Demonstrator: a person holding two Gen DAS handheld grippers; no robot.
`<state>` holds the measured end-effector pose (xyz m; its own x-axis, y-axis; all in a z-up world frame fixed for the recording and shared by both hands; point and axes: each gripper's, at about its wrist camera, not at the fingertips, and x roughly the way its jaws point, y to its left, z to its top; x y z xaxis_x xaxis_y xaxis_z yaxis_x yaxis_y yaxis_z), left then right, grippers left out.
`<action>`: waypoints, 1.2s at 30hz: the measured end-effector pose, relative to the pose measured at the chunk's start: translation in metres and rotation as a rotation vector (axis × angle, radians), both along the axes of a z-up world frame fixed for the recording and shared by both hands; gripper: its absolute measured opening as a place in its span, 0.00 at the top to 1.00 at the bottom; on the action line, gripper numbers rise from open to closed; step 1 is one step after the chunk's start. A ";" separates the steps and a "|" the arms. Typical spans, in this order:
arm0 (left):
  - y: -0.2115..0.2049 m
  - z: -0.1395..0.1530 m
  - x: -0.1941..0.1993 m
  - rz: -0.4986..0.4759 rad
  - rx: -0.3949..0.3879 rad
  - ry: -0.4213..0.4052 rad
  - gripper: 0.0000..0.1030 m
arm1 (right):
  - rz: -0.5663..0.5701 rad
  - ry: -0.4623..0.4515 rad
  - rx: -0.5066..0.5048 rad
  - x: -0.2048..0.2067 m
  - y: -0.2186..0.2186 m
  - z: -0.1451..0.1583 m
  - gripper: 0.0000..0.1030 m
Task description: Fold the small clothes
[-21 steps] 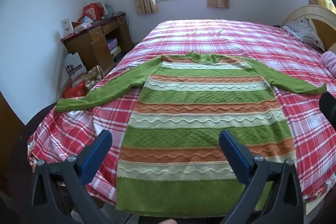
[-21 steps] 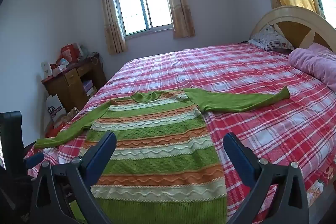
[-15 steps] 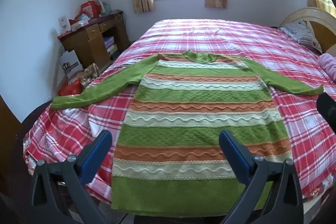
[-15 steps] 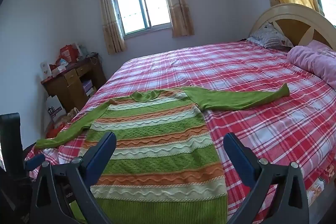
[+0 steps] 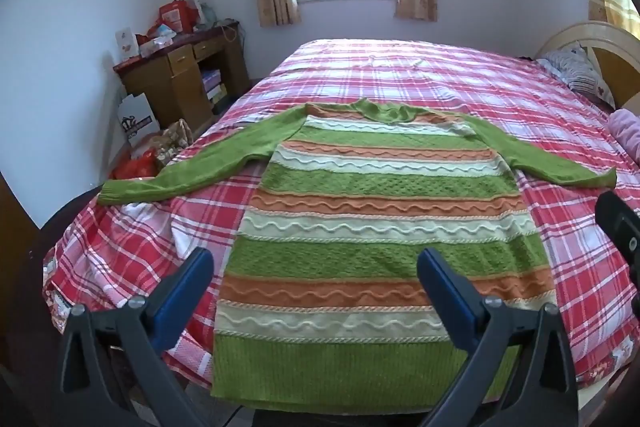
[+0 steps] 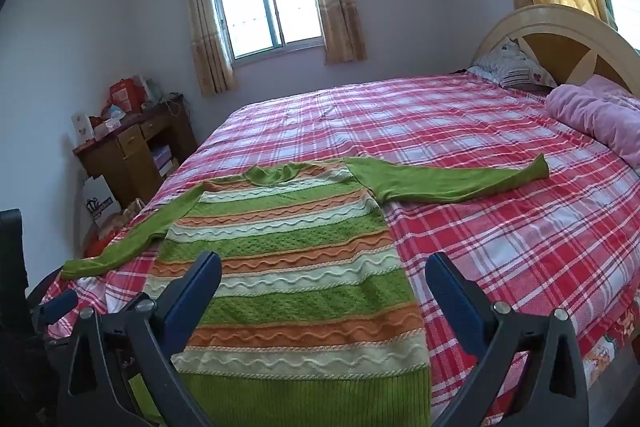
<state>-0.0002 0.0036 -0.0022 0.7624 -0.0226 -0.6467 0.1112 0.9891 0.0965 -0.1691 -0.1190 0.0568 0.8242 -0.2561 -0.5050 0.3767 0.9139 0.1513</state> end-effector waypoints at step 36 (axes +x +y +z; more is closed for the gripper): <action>0.002 -0.002 -0.002 -0.007 -0.002 0.010 0.00 | 0.010 0.015 0.003 0.002 0.005 -0.006 0.01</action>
